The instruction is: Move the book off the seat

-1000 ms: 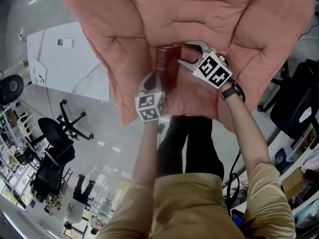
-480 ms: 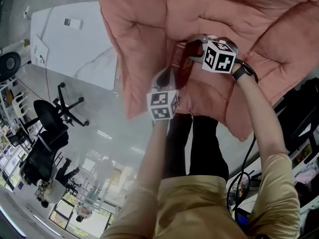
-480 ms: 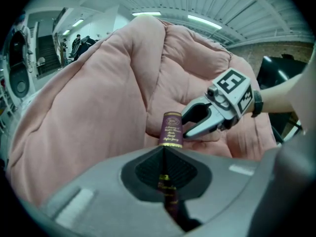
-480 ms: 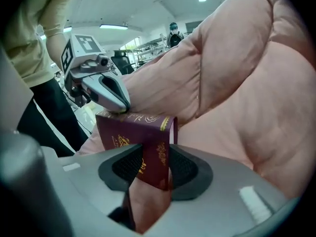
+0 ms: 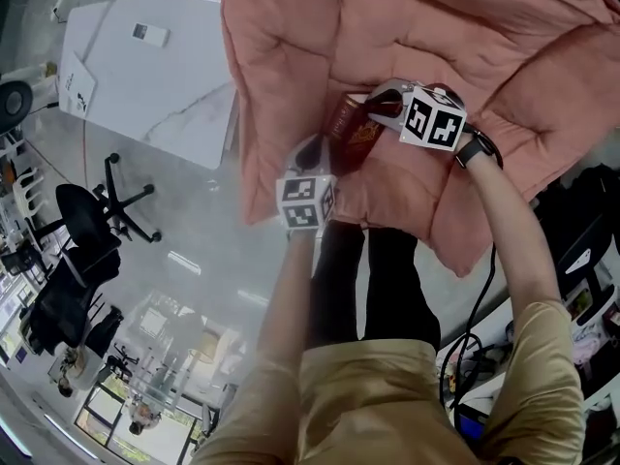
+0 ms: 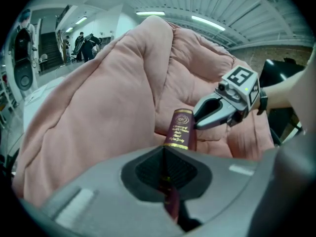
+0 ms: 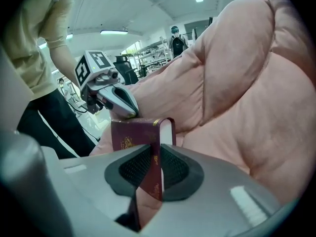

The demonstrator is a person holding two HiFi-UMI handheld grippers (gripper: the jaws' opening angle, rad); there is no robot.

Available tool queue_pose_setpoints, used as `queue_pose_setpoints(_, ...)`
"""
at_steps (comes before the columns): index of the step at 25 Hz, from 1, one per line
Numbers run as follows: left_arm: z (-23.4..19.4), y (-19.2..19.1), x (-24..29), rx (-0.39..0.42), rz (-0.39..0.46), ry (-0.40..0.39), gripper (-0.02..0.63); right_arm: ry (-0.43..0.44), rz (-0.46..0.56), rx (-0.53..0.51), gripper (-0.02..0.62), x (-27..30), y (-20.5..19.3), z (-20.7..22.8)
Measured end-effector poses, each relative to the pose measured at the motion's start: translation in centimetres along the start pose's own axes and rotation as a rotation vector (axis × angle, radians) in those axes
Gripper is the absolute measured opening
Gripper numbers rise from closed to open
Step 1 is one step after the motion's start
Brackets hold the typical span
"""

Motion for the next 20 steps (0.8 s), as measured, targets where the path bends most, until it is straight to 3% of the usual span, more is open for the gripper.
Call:
queue_pose_setpoints(3,-0.1,0.1,-0.4,0.003,-0.005,-0.009,-0.005,0.0,0.013,0.018,0.055,-1.2,0.7,-0.9)
queue_pose_setpoints(6,0.4,0.4,-1.0,0.018,-0.022,-0.067,0.011,-0.002,0.038,0.041,0.041,-2.9,1.9,-1.6)
queue_pose_setpoints(10,0.6,0.9,-2.0,0.038,-0.028,-0.2,0.169,-0.007,0.031,0.048,0.026,-5.1,3.5,-2.0)
queue_pose_setpoints(15,1.4,2.0,-3.5,0.138,-0.029,-0.268,0.264,-0.031,-0.021,0.011,0.025,-8.0,5.3,-3.1)
queue_pose_setpoints(20,2.9,5.4,-5.9,0.238,0.014,-0.331,0.305,-0.029,-0.096,-0.058,0.02,-11.7,9.0,-5.5)
Point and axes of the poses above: the fingertips, and each gripper's own axes: x forward along the fingers, z to its right, y out of its top, the point moved 7 cm from there along -x, backward along the fingers, and after that the axes turned 9 degrees about y, right-handed, at the moved point
